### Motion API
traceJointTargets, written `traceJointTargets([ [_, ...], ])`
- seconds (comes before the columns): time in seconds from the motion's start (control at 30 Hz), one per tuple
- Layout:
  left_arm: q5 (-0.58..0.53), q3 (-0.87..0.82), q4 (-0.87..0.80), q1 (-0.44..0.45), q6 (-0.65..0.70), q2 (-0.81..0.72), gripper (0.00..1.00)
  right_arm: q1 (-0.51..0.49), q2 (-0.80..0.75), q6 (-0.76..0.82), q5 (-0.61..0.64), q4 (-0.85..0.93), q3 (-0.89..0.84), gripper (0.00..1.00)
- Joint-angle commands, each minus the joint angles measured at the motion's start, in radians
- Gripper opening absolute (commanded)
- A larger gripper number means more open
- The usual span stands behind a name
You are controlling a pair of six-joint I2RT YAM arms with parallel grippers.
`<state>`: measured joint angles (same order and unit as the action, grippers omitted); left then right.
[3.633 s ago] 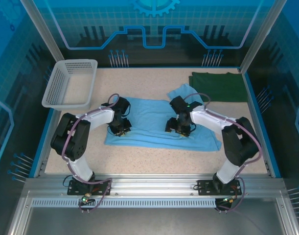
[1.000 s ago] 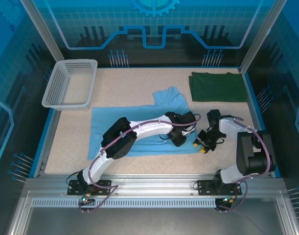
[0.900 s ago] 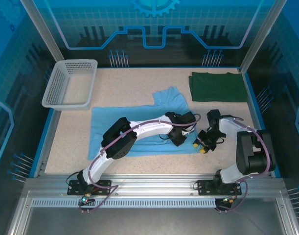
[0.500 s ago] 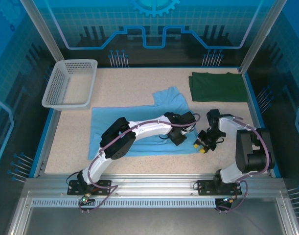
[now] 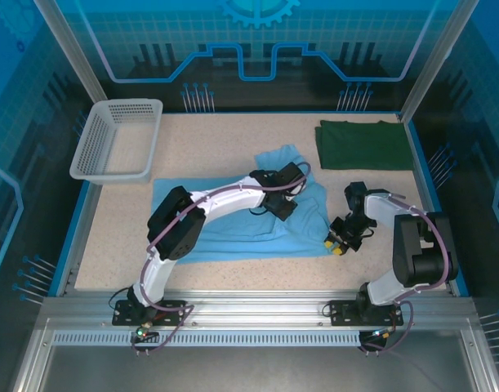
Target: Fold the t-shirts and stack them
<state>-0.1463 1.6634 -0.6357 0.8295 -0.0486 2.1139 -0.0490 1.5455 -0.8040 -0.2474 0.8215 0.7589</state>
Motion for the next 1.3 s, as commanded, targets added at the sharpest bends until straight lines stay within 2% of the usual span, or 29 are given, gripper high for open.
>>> traceJointTargets([
  [0.0,-0.021,-0.023,-0.001,-0.028,-0.019,-0.021,0.11,0.016,0.031,-0.005,0.061,-0.004,-0.003,0.23],
  [0.1,-0.031,-0.032,-0.023,-0.054,-0.026,-0.01,0.21,0.017,0.026,-0.008,0.065,0.004,0.002,0.23],
  [0.17,-0.045,-0.049,-0.037,-0.072,-0.039,-0.009,0.22,0.017,0.015,-0.01,0.069,0.013,0.006,0.24],
  [0.2,-0.05,-0.053,-0.046,-0.078,-0.045,-0.009,0.27,0.02,0.008,-0.012,0.072,0.018,0.006,0.24],
  [0.23,-0.068,-0.056,-0.061,-0.086,-0.053,-0.011,0.38,0.021,-0.001,-0.014,0.075,0.025,0.009,0.25],
  [0.27,-0.098,-0.058,-0.077,-0.092,-0.065,-0.015,0.44,0.021,-0.013,-0.019,0.079,0.032,0.008,0.27],
  [0.37,-0.159,-0.071,-0.12,-0.121,-0.115,-0.049,0.5,0.028,-0.067,-0.035,0.085,0.042,0.006,0.33],
  [0.5,-0.198,-0.108,-0.208,-0.193,-0.269,-0.163,0.58,0.034,-0.186,-0.075,0.102,0.05,0.022,0.46],
  [0.6,-0.141,-0.214,-0.193,-0.257,-0.362,-0.301,0.62,0.033,-0.269,-0.088,0.112,0.019,0.047,0.47],
  [0.7,-0.014,-0.328,-0.16,-0.366,-0.44,-0.433,0.66,0.028,-0.292,-0.05,0.077,-0.059,0.098,0.53],
  [0.73,0.034,-0.359,-0.15,-0.412,-0.46,-0.467,0.7,0.021,-0.281,-0.035,0.07,-0.077,0.13,0.57],
  [0.87,0.179,-0.421,-0.112,-0.58,-0.532,-0.525,0.79,-0.033,-0.156,0.031,0.11,-0.125,0.321,0.71],
  [0.97,0.236,-0.421,-0.094,-0.662,-0.589,-0.497,0.84,-0.094,0.018,0.116,0.144,-0.127,0.516,0.74],
  [1.13,0.229,-0.395,-0.07,-0.763,-0.714,-0.417,0.88,-0.146,0.351,0.209,0.231,-0.048,0.909,0.74],
  [1.27,0.162,-0.334,-0.042,-0.8,-0.761,-0.338,0.87,-0.152,0.568,0.266,0.299,-0.127,1.141,0.74],
])
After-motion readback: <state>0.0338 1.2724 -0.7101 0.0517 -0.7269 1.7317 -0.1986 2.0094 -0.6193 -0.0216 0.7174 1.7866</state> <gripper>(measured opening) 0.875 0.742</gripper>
